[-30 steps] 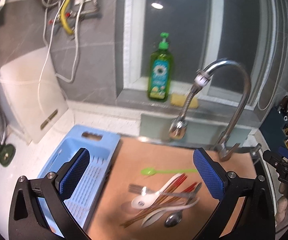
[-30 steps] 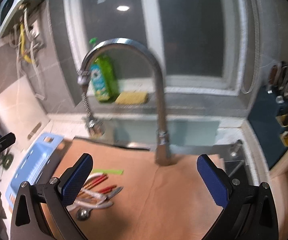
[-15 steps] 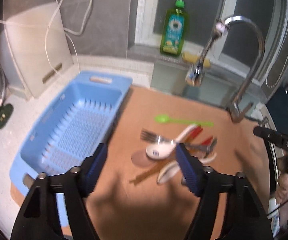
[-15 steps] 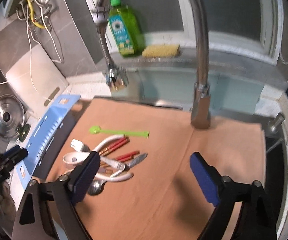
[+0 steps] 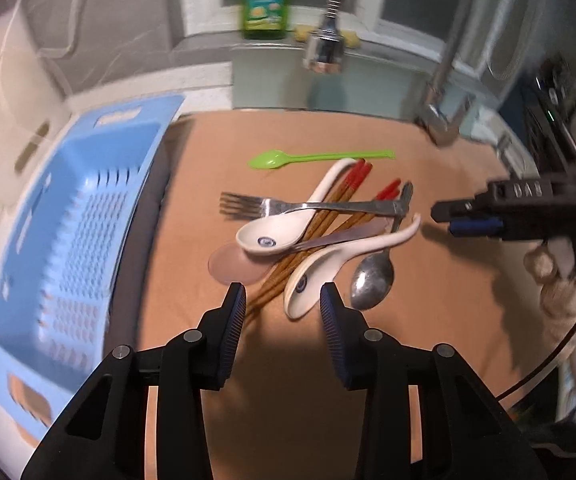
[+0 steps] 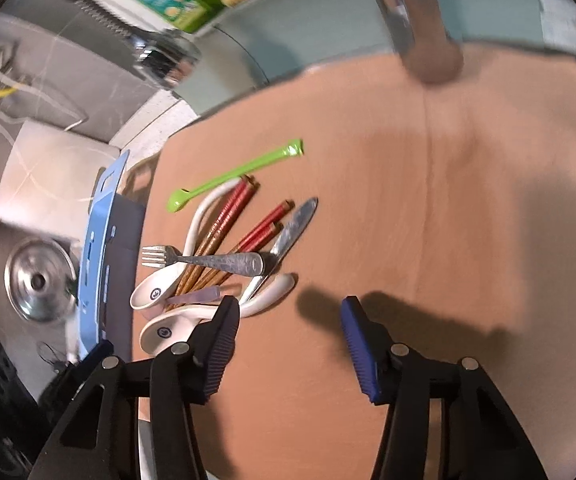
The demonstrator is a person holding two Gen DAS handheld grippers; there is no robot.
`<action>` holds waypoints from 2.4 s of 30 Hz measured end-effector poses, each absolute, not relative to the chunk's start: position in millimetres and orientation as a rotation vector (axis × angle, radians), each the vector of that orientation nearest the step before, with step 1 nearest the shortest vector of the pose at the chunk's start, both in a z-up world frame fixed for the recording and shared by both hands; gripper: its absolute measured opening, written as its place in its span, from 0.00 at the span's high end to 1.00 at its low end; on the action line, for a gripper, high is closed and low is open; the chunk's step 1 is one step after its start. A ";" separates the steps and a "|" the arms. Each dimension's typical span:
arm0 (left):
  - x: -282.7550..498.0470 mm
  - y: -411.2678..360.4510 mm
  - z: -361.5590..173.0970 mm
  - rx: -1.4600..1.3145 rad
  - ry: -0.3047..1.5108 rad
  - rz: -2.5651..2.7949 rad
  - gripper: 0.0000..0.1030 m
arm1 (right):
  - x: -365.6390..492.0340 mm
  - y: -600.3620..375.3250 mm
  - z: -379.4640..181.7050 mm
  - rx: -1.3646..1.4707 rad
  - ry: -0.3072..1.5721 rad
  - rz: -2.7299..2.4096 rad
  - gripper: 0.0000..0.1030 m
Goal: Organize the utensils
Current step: 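Lower the left tool onto the white ceramic spoon in the pile, then close the left tool on the white ceramic spoon handle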
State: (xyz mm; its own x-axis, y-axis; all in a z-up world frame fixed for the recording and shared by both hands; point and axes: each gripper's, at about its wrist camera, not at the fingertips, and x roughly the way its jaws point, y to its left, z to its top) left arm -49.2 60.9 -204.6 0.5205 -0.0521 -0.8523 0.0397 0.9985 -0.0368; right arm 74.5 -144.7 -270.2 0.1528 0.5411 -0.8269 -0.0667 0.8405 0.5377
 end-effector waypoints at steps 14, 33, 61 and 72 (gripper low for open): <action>-20.0 57.5 -232.3 0.112 1.086 -0.127 0.76 | 85.6 -136.2 -282.6 0.540 1.407 0.394 0.60; -13.4 58.3 -249.3 0.100 1.123 -0.214 0.88 | 84.4 -127.9 -290.4 0.630 1.484 0.383 0.72; -22.8 46.3 -254.5 0.119 1.105 -0.253 0.91 | 87.7 -129.5 -300.8 0.743 1.486 0.390 0.83; -31.0 39.8 -251.5 0.101 1.066 -0.234 0.91 | 86.7 -132.6 -288.5 0.739 1.457 0.392 0.85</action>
State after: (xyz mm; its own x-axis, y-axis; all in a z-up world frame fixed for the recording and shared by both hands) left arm -31.0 39.8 -251.5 0.4615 -0.1409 -0.8759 0.2383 0.9707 -0.0306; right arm 86.7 -132.6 -288.5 0.1059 0.6549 -0.7483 0.1910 0.7251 0.6616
